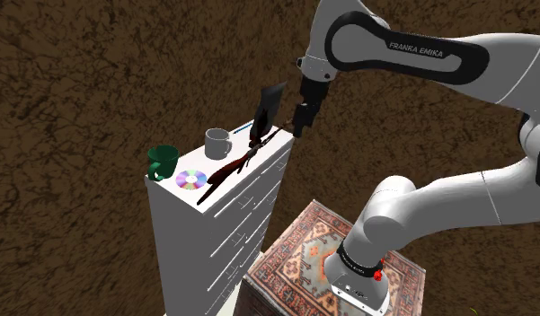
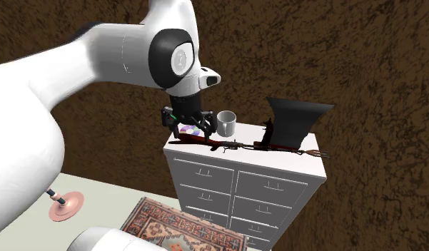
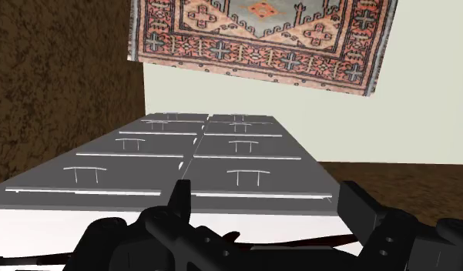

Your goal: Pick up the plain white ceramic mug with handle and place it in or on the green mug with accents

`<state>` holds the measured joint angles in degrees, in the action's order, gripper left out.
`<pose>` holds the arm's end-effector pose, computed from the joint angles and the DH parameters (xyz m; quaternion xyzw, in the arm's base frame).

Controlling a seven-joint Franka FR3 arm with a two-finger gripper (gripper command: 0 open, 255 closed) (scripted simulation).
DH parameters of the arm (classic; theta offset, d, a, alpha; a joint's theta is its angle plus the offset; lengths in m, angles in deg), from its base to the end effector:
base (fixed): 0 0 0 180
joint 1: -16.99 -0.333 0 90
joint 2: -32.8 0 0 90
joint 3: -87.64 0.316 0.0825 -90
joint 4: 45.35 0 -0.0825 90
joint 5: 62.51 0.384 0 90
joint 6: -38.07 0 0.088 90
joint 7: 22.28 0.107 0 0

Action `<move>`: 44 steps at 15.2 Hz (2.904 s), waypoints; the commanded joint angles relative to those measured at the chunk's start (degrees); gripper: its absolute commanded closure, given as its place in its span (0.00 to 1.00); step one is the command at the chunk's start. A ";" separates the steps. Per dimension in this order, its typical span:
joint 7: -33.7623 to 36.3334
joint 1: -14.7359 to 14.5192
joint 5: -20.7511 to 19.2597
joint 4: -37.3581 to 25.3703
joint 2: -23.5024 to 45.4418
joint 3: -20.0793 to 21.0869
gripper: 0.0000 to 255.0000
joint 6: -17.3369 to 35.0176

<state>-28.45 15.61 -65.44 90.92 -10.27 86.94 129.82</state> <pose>0.3178 -0.0025 0.5720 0.9977 0.0625 -0.0136 0.0208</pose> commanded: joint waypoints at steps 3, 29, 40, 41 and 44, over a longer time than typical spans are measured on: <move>-0.18 0.13 -0.11 -0.61 3.87 -0.45 0.00 3.42; -4.63 1.90 4.28 -36.95 60.40 -3.99 0.00 25.35; -5.29 2.75 5.55 -45.23 71.76 -3.71 0.00 28.64; -5.30 2.75 5.56 -45.04 71.94 -3.70 0.00 29.00; -5.31 2.75 5.56 -45.06 71.95 -3.70 0.00 29.00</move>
<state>-33.75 18.36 -59.88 45.78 61.68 83.23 158.73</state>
